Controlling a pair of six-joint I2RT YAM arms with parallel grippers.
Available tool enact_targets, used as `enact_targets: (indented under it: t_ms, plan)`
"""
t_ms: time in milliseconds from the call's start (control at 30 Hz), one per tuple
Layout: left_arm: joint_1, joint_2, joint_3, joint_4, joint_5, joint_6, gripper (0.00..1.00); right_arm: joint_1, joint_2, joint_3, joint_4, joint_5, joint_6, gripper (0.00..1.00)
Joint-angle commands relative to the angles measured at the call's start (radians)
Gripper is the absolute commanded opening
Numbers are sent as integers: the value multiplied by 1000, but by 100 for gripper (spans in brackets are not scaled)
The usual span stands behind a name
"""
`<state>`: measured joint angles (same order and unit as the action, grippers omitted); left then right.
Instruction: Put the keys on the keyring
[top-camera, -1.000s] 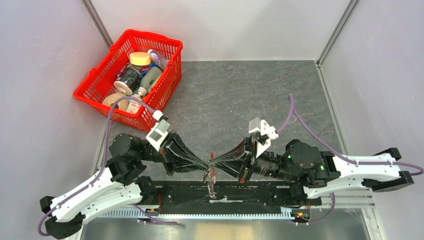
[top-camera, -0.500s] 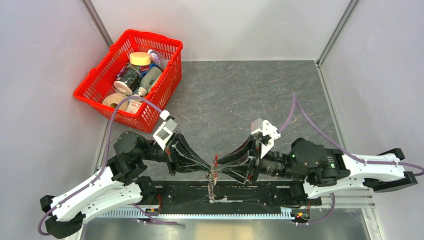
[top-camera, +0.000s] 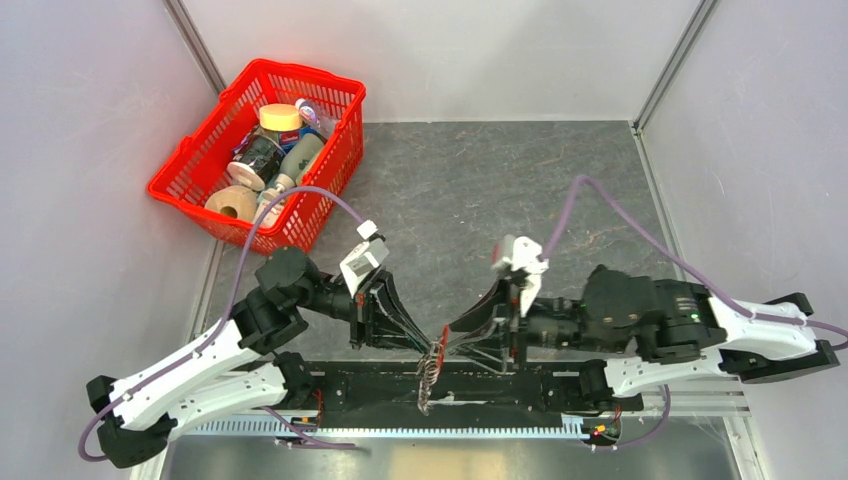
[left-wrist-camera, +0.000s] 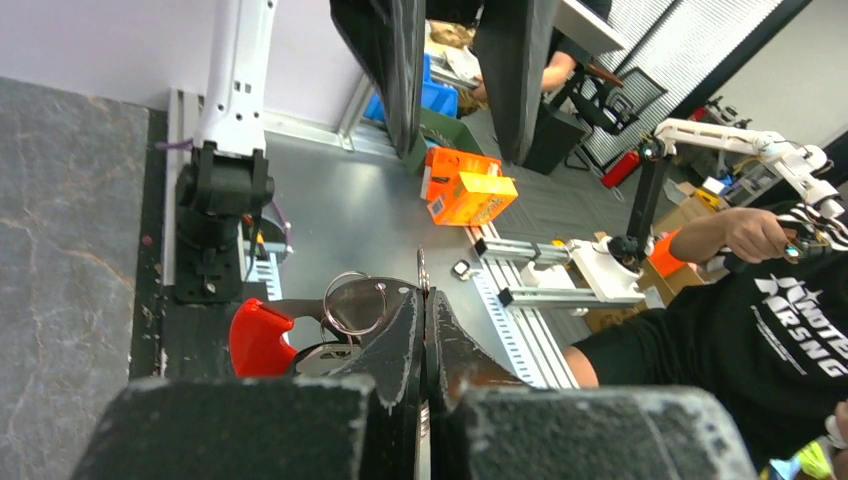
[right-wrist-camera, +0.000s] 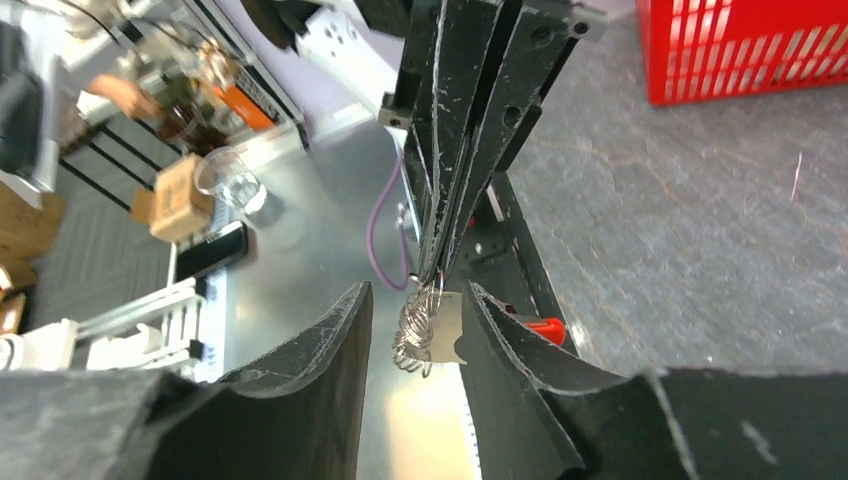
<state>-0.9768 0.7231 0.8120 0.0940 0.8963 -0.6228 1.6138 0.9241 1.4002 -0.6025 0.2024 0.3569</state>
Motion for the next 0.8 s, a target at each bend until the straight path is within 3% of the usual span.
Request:
enact_targets:
  t_ms: [0,233,767]
  plan:
    - [0,21,49,-13,101,-2,2,-2,60,54,-113,-28,5,46]
    - [0,31,54,-69,135,27,2,-4,127,149,-231,-26,59,45]
    - [0,0,46,-88,137,51,2,-35,191,155,-217,-70,116,43]
